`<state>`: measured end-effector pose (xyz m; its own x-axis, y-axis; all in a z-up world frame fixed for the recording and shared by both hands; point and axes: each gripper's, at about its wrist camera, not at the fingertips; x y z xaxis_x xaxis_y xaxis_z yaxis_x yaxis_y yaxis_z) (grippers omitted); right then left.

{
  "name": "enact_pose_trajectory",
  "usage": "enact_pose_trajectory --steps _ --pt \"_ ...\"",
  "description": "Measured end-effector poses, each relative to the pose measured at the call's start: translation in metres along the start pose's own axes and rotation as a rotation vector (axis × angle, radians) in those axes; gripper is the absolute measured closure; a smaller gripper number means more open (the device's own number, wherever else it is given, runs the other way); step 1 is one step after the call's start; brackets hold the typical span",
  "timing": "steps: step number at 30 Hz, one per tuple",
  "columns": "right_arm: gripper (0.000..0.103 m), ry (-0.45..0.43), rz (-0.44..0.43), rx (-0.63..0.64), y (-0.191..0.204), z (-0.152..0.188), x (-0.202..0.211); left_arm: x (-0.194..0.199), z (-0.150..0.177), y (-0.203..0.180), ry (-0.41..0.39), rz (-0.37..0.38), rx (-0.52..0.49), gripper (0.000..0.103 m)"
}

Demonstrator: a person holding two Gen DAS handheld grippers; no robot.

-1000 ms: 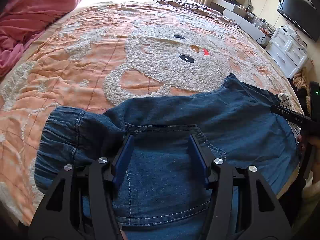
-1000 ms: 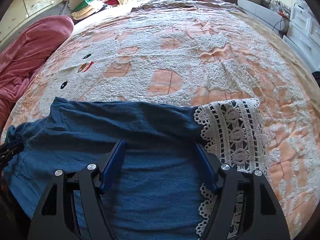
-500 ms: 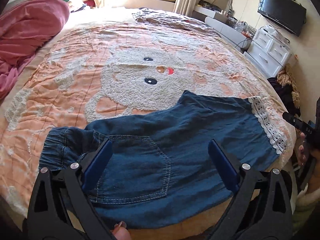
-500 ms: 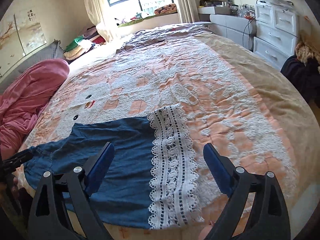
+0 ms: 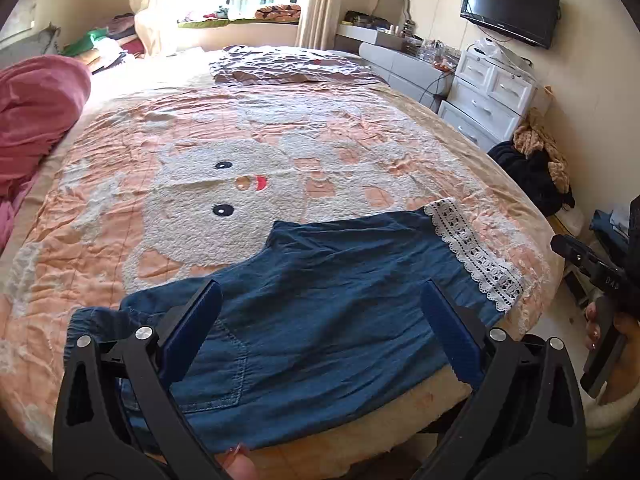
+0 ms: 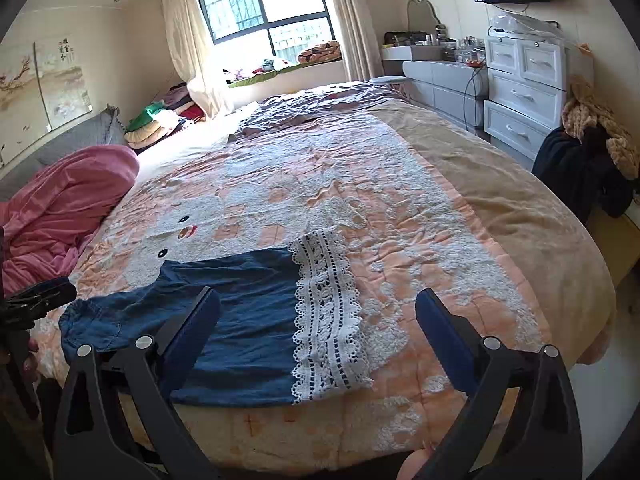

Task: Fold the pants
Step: 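Press both open tools onto the flat pants to smooth the fabric, then move both tools to the white lace hem and close both grippers on it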

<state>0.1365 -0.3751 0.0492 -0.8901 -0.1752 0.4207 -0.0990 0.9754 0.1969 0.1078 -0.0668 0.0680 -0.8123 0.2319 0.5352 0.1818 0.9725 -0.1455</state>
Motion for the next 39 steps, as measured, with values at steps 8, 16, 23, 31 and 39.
enact_pose_trajectory --steps 8,16,23,31,39 --pt "0.005 0.009 0.020 -0.059 -0.022 0.017 0.023 -0.013 -0.010 -0.056 0.003 0.053 -0.131 0.010" --pt "0.005 0.047 -0.003 -0.062 -0.022 0.036 0.017 -0.040 -0.002 -0.101 0.041 0.117 -0.216 0.010" --pt "0.005 0.098 -0.022 -0.038 -0.015 0.053 -0.003 -0.073 0.004 -0.117 0.083 0.138 -0.236 0.010" --pt "0.005 0.133 -0.042 -0.057 -0.012 0.067 -0.019 -0.115 0.001 -0.123 0.124 0.168 -0.260 0.010" --pt "0.005 0.168 -0.068 -0.153 -0.021 0.082 -0.028 -0.182 -0.010 -0.133 0.189 0.259 -0.287 0.010"
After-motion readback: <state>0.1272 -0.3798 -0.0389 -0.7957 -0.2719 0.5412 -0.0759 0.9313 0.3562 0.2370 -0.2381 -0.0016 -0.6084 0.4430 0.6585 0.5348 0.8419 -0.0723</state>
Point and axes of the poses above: each gripper's, at about its wrist camera, not at the fingertips, and x roughly against the way its jaws point, y to its left, z to its underside, and after that the axes turned 12 degrees about -y, right-handed
